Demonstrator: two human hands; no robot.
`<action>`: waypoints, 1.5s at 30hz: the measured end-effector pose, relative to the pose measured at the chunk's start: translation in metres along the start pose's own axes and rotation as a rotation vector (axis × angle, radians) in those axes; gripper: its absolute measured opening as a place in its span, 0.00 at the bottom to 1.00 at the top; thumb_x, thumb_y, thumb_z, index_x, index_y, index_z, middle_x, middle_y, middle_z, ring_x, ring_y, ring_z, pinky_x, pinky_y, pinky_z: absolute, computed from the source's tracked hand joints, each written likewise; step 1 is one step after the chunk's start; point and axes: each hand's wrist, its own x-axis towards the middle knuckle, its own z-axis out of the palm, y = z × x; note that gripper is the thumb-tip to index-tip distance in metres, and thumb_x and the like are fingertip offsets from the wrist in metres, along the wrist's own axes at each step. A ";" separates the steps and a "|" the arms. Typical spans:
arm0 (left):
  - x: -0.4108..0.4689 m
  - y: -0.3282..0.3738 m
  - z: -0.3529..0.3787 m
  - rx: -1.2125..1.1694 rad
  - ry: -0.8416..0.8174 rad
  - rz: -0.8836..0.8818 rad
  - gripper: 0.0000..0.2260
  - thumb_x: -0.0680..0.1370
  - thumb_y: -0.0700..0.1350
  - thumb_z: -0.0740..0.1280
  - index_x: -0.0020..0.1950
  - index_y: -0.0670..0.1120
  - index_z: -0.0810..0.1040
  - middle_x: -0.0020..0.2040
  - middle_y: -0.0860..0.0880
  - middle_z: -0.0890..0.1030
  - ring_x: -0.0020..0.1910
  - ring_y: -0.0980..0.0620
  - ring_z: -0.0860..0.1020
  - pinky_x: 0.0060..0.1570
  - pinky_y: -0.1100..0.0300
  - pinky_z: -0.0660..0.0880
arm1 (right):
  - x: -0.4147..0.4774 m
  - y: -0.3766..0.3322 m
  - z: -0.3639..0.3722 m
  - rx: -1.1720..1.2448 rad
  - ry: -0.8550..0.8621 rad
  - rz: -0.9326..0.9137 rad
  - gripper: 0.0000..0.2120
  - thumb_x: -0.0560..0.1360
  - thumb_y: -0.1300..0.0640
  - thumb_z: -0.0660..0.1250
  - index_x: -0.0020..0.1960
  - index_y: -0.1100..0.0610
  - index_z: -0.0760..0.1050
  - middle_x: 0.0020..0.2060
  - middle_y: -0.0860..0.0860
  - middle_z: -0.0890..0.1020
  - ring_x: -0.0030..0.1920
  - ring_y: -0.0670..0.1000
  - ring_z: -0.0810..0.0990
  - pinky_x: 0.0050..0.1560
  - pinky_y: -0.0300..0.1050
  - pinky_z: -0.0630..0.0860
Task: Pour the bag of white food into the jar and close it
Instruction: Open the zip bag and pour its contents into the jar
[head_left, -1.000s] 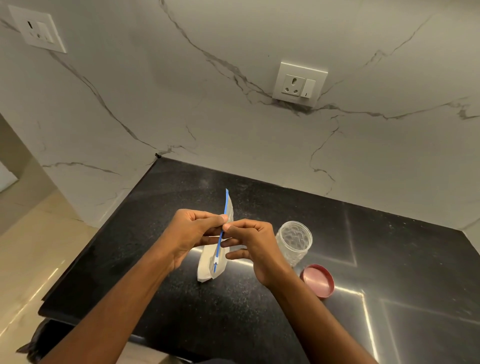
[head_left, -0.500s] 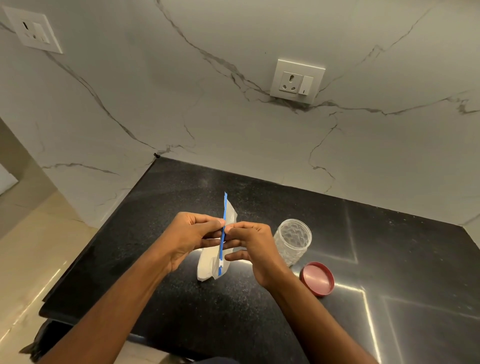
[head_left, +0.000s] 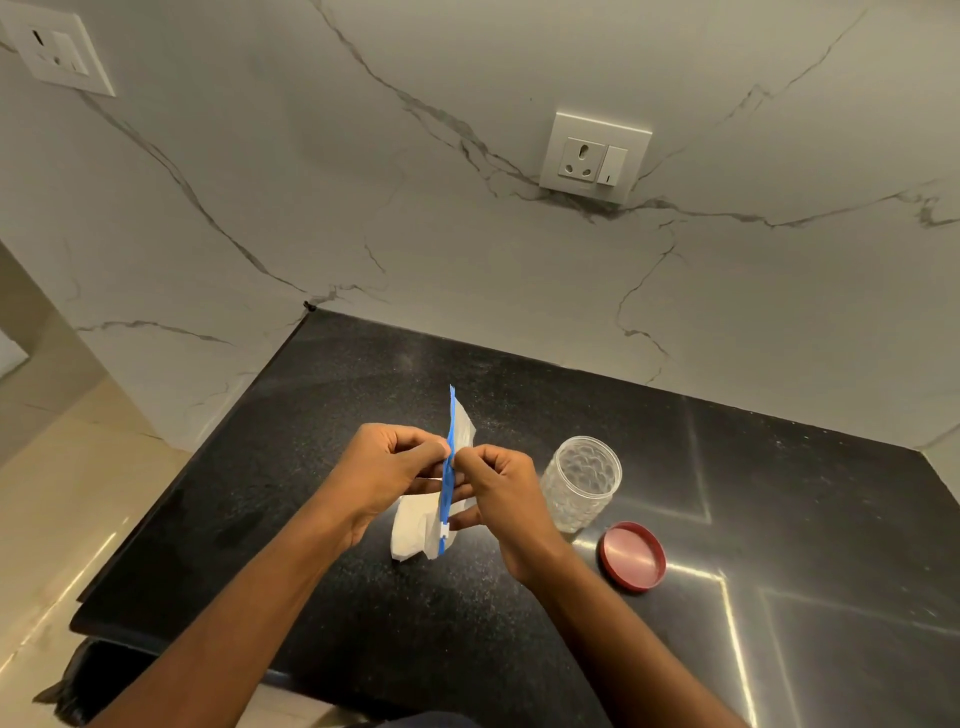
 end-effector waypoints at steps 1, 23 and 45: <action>0.001 0.000 0.000 0.026 0.021 0.026 0.07 0.81 0.39 0.71 0.47 0.43 0.88 0.43 0.46 0.90 0.44 0.47 0.89 0.41 0.59 0.86 | 0.000 0.000 0.002 0.004 0.005 0.003 0.10 0.82 0.58 0.65 0.48 0.61 0.83 0.39 0.53 0.89 0.40 0.52 0.89 0.34 0.46 0.85; 0.000 0.052 0.001 1.339 -0.348 0.734 0.30 0.73 0.77 0.60 0.64 0.59 0.80 0.61 0.61 0.79 0.64 0.60 0.72 0.72 0.50 0.57 | 0.035 -0.065 -0.050 -0.586 -0.137 -0.172 0.08 0.85 0.55 0.62 0.48 0.53 0.77 0.39 0.51 0.83 0.34 0.44 0.84 0.33 0.35 0.80; -0.012 0.121 0.055 0.500 -0.182 0.687 0.11 0.79 0.54 0.72 0.47 0.47 0.87 0.40 0.54 0.85 0.39 0.57 0.84 0.40 0.67 0.82 | -0.058 0.034 -0.104 -0.040 0.273 -0.231 0.13 0.77 0.46 0.73 0.61 0.46 0.80 0.58 0.49 0.86 0.59 0.53 0.86 0.58 0.56 0.84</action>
